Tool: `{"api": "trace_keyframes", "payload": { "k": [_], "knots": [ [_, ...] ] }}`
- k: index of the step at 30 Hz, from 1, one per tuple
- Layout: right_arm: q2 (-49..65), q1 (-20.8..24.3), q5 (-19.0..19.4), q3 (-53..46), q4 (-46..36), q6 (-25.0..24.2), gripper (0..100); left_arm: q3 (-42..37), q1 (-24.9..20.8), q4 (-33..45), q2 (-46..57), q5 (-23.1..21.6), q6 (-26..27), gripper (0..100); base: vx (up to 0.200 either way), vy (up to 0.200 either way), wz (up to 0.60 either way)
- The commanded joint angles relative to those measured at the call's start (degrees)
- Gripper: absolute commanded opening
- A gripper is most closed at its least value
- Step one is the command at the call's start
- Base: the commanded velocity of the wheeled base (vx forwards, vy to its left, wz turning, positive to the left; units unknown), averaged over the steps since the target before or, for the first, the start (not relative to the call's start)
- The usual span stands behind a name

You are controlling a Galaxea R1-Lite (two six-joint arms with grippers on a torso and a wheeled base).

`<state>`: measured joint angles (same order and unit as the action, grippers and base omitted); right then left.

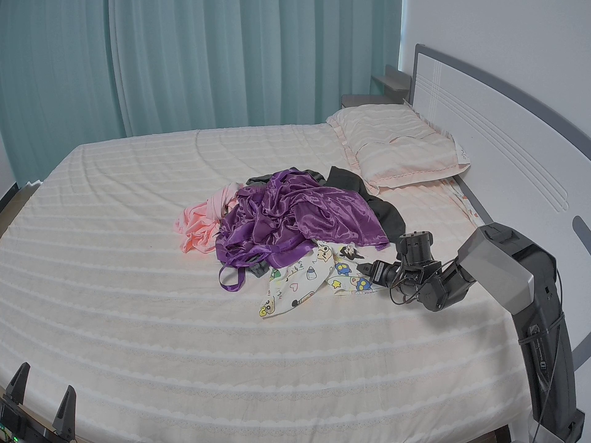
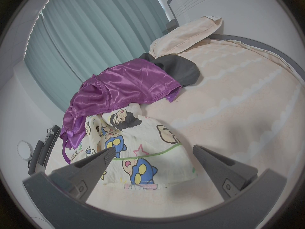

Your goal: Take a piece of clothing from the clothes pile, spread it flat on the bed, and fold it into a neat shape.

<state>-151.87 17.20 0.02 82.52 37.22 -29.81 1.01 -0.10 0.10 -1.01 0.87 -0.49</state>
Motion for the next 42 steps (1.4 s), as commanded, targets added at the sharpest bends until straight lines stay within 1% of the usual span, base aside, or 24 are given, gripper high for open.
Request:
{"api": "trace_keyframes", "payload": {
  "k": [1,5,7,8,13,14,21,27,28,30,32,35,36,37,42],
  "knots": [
    [-2.4,0.7,0.2,2.7,0.0,1.0,100,-1.0,0.0,0.0,1.0,0.0,0.0,100,0.000,0.000,0.00],
    [-2.5,2.4,0.5,4.4,-0.9,2.0,100,-1.0,0.0,0.0,1.0,0.0,0.0,100,0.000,0.000,0.00],
    [-2.5,2.4,0.5,4.4,-0.9,2.0,100,-1.0,0.0,0.0,1.0,0.0,0.0,100,0.000,0.000,0.00],
    [-3.4,3.5,0.5,6.4,-2.8,2.4,100,-1.0,0.0,0.0,1.0,0.0,0.0,100,0.000,0.000,0.00],
    [-3.7,4.4,0.6,7.2,-3.2,2.9,100,-1.0,0.0,0.0,1.0,0.0,0.0,100,0.000,0.000,0.00],
    [-3.7,4.4,0.6,7.2,-3.3,2.9,0,-1.0,0.0,0.0,1.0,0.0,0.0,100,0.000,0.000,0.00],
    [-3.6,4.7,0.5,7.4,-3.1,2.8,0,-1.0,0.0,0.0,1.0,0.0,0.0,100,0.000,0.000,0.00],
    [-1.0,3.5,0.1,5.3,-2.6,0.8,0,-1.0,0.0,0.0,1.0,0.0,0.0,100,0.000,0.000,0.00],
    [1.4,2.9,0.1,2.0,-2.4,-1.0,0,-1.0,0.0,0.0,1.0,0.0,0.0,100,0.000,0.000,0.00],
    [3.9,2.6,0.2,-1.0,-1.9,-2.5,0,-1.0,0.0,0.0,1.0,0.0,0.0,100,0.000,0.000,0.00],
    [8.5,2.0,0.9,-7.7,0.0,-5.2,0,-1.0,0.0,0.0,1.0,0.0,0.0,100,0.000,0.000,0.00],
    [13.4,1.6,2.8,-16.4,5.1,-6.3,0,-1.0,0.0,0.0,1.0,0.0,0.0,100,0.000,0.000,0.00],
    [13.5,1.6,2.9,-16.9,5.4,-6.3,0,-1.0,0.0,0.0,1.0,0.0,0.0,100,0.000,0.000,0.00],
    [16.4,1.6,3.5,-22.8,10.1,-6.3,0,-1.0,0.0,0.0,1.0,0.0,0.0,100,0.000,0.000,0.00],
    [21.3,2.8,3.8,-35.1,21.9,-6.3,0,-1.0,0.0,0.0,1.0,0.0,0.0,100,0.000,0.000,0.00]
  ]
}}
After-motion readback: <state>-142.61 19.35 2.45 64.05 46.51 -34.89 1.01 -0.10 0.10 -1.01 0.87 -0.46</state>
